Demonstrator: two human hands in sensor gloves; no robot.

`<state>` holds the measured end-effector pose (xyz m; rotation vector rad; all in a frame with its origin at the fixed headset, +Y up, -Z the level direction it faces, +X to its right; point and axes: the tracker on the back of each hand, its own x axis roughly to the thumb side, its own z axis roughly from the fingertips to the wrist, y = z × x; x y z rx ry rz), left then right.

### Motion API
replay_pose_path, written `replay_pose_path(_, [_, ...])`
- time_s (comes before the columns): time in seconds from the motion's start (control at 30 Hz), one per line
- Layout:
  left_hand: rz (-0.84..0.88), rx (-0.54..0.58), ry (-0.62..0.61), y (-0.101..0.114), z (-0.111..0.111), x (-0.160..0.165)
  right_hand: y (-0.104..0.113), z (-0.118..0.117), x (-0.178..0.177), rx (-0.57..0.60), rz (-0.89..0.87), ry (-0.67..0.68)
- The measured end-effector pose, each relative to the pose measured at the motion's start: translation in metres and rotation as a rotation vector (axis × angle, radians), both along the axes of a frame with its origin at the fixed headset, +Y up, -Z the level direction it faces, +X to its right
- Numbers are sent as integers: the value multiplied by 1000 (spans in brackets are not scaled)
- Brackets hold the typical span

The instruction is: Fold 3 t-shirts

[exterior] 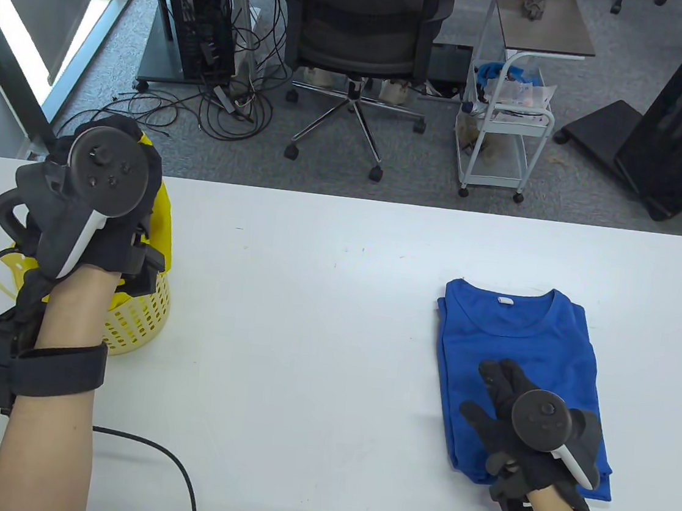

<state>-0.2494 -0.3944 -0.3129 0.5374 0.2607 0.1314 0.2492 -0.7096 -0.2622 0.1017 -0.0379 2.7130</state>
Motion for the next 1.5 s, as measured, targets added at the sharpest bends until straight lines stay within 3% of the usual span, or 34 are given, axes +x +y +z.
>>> replay_pose_path(0.23, [-40,38,-55,35,24,55,1,2,4,6,-23,7])
replay_pose_path(0.47, [-52,68,-216,71,53,119,3,2,8,12,-41,-1])
replay_pose_path(0.77, [10,156,-434,92,90,183,4,3,8,2,-34,-10])
replay_pose_path(0.93, [51,188,-514,98,104,199,5,3,11,0,-44,-21])
replay_pose_path(1.13, [71,169,-522,101,109,208,7,5,16,7,-64,-34])
replay_pose_path(1.33, [76,170,-468,103,110,186,8,5,29,7,-103,-67])
replay_pose_path(1.5, [81,109,-432,91,104,171,7,4,37,2,-123,-93])
